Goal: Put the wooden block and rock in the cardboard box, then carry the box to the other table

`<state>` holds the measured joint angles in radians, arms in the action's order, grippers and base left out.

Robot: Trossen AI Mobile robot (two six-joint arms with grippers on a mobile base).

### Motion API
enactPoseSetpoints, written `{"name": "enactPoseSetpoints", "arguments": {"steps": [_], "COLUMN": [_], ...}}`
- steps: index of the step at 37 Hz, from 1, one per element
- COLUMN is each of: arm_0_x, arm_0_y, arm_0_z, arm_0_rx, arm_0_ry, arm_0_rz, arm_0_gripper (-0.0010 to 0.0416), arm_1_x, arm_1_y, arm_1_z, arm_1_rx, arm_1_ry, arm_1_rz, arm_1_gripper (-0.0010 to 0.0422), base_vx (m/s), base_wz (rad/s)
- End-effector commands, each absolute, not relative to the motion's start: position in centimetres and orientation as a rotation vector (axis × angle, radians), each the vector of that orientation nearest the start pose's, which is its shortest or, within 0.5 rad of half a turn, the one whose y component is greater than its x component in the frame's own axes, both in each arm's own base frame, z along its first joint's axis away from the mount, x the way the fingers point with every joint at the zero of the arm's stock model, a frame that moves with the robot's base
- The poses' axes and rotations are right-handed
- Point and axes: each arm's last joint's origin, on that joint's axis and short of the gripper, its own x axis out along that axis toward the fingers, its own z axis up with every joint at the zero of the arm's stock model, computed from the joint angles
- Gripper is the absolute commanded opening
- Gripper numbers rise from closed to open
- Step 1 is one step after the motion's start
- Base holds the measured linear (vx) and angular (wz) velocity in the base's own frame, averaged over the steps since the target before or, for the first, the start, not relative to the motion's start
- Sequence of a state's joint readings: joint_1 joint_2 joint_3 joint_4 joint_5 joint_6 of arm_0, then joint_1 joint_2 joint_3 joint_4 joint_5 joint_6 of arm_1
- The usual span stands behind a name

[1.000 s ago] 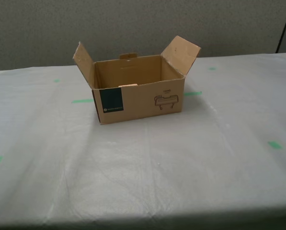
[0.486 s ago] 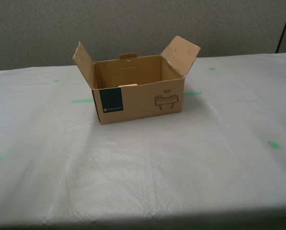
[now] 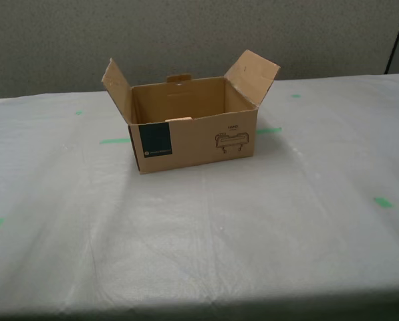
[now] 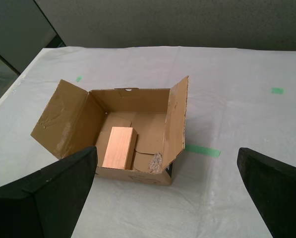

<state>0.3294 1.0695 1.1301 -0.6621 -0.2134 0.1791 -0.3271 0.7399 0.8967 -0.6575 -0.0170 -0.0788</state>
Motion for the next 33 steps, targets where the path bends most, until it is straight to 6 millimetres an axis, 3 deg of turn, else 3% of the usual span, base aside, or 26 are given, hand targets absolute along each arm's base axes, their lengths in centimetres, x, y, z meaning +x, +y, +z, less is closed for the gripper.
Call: {"name": "enactPoseSetpoints", "arguments": {"steps": [1, 33], "arm_0_x": [19.98, 19.98], "arm_0_y": [7.49, 7.49], "arm_0_z": [35.58, 35.58], "arm_0_rx": [0.134, 0.134], "arm_0_ry": [0.649, 0.649], "arm_0_rz": [0.469, 0.469], "arm_0_gripper": [0.0393, 0.0394], "arm_1_x": [13.51, 13.51], "arm_1_y": [-4.53, -4.52], "arm_1_z": [33.29, 33.29], "arm_1_rx": [0.01, 0.01], "arm_1_ry": [0.505, 0.505], "arm_1_rz": [-0.283, -0.282], "arm_1_gripper": [0.0394, 0.0394], "base_vx": [0.0, 0.0], "base_wz": [0.0, 0.0]}}
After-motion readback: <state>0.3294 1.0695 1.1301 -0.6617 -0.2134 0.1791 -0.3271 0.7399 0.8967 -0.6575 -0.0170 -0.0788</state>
